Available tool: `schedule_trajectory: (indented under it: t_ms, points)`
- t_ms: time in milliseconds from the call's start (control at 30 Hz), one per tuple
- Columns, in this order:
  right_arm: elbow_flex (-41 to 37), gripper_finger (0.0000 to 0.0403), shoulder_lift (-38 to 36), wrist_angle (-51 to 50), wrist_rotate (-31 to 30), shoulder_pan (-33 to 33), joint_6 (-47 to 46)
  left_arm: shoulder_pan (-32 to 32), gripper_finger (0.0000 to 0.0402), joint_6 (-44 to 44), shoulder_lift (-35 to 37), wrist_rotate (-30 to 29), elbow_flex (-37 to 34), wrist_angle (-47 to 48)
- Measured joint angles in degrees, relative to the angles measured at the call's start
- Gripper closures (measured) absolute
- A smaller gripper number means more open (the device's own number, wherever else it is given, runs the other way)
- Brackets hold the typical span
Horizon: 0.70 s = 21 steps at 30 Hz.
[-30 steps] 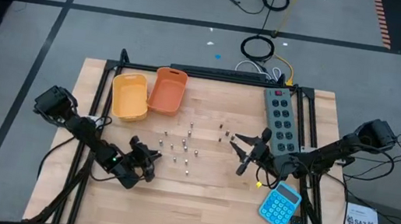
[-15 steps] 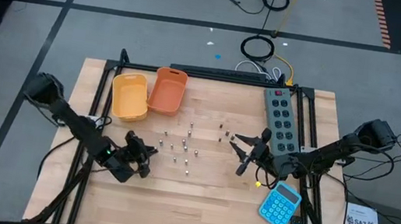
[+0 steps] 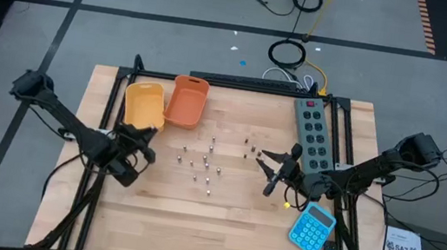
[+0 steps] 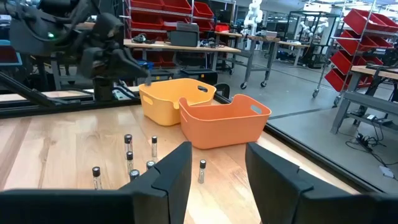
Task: Sort batteries
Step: Put the silver battery into the yellow bin
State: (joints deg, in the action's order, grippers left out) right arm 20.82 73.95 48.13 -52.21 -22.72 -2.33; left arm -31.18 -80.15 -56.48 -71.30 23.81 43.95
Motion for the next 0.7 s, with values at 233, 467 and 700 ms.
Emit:
schedule_trajectory:
  t_ms: [233, 467, 700]
  points:
    - [0.0, 0.0259, 0.0, 0.0, 0.0, 0.0, 0.0, 6.3, 0.0365, -1.0, 0.3, -0.8, 0.0, 3.8]
    - [0.0, 0.0259, 0.0, 0.0, 0.0, 0.0, 0.0, 12.3, 0.0338, -7.7, 0.3, 3.3, 0.0, 11.3]
    - [0.0, 0.0259, 0.0, 0.0, 0.0, 0.0, 0.0, 12.2, 0.0253, -4.6, 0.3, 5.1, 0.0, 9.4]
